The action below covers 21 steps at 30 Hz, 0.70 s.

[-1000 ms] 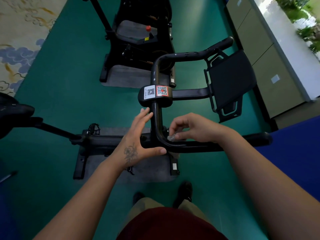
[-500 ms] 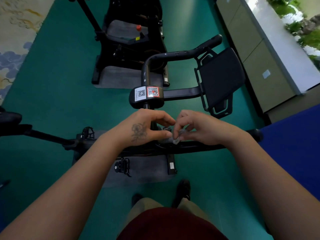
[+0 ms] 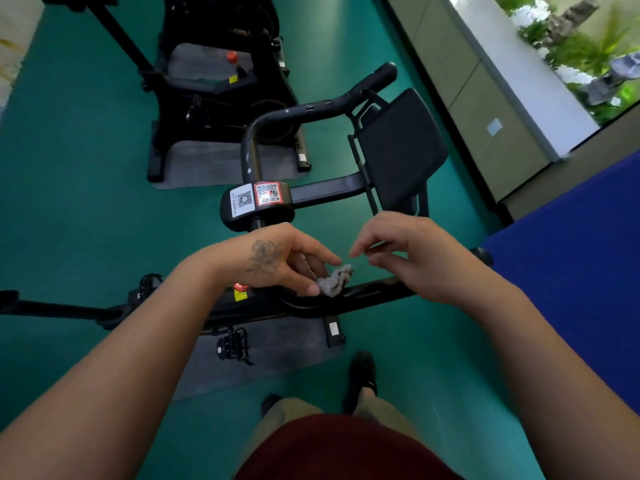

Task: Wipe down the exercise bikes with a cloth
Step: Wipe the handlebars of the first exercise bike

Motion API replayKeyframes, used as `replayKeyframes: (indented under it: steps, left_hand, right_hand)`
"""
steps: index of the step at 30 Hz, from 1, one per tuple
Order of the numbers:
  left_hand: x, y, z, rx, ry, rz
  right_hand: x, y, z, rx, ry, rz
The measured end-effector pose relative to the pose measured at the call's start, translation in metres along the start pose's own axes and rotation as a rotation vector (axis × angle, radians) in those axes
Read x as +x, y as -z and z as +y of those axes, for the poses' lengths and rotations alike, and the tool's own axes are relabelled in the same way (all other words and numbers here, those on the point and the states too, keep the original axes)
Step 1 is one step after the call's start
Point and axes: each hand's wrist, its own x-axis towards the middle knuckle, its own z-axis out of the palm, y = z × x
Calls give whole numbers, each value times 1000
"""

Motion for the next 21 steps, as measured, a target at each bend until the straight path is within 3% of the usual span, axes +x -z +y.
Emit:
replayKeyframes:
  steps: [7, 12, 16, 21]
  left_hand:
    - [14, 8, 4, 49, 0, -102]
    - [21, 6, 1, 6, 20, -154]
    - [28, 5, -1, -48, 27, -189]
    - [40, -21, 6, -161, -12, -61]
  right_hand:
    - [-41, 24, 7, -145, 70, 367]
    - [-67, 22, 30, -142, -21, 409]
    - [-84, 12, 47, 10, -154, 433]
    - [-91, -3, 52, 242, -280, 466]
